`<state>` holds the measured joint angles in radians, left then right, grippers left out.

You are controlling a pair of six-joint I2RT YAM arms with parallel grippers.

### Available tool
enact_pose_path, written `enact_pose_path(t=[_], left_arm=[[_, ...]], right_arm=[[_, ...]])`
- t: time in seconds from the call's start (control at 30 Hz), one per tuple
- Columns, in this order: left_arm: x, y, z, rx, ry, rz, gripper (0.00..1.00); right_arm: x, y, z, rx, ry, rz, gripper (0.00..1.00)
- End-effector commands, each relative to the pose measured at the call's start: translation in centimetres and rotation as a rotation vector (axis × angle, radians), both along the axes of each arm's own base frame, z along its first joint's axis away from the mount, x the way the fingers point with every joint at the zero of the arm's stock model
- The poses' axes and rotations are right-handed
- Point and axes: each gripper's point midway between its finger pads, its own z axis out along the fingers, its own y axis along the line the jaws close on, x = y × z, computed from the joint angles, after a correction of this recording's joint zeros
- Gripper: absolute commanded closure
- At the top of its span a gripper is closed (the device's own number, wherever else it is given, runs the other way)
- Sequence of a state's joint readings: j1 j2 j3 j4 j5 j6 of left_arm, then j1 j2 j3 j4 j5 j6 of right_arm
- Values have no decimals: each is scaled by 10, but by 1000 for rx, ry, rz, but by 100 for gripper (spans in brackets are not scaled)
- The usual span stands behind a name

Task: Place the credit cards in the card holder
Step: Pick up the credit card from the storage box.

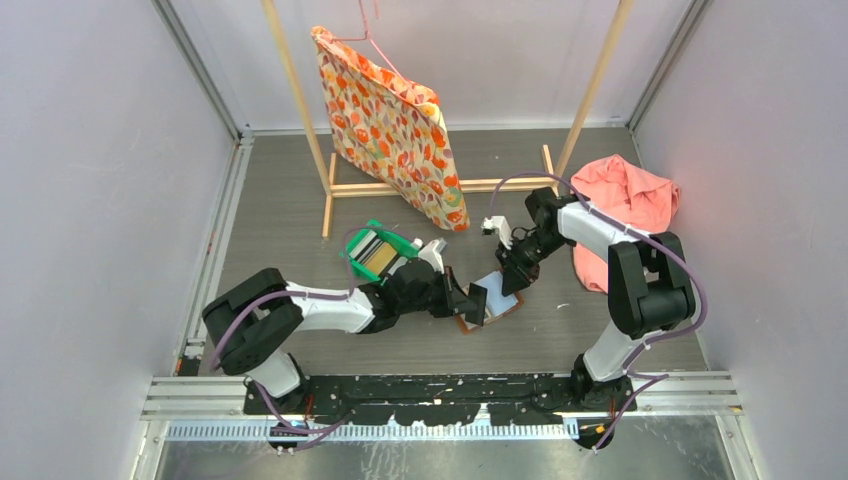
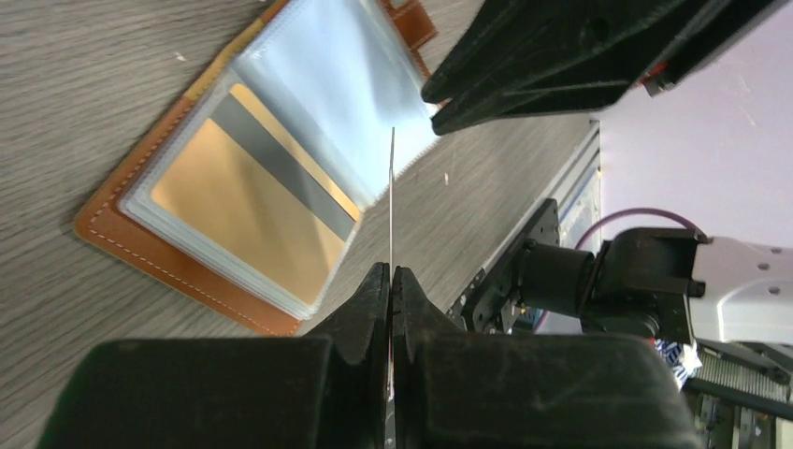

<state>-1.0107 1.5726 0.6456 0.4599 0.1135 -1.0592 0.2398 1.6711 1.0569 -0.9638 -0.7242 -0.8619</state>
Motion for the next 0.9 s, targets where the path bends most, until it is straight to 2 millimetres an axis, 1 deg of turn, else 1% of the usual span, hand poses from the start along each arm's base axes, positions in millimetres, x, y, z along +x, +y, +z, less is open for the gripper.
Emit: enact_pose_path(t=[0.0, 0.27, 0.5, 0.67, 0.87], left_arm=[[14, -14, 16, -66, -23, 56, 100], [15, -10, 0, -45, 23, 98, 99], [15, -5, -8, -31, 79, 145, 100], [15, -7, -14, -26, 107, 156, 100], [14, -6, -29, -5, 152, 179, 99]], right_arm=[[12, 0, 1, -13, -14, -24, 78], [14, -3, -8, -45, 8, -44, 78], [15, -5, -13, -69, 20, -57, 78], [16, -6, -15, -80, 24, -62, 78], [17, -7, -16, -88, 28, -70, 78]])
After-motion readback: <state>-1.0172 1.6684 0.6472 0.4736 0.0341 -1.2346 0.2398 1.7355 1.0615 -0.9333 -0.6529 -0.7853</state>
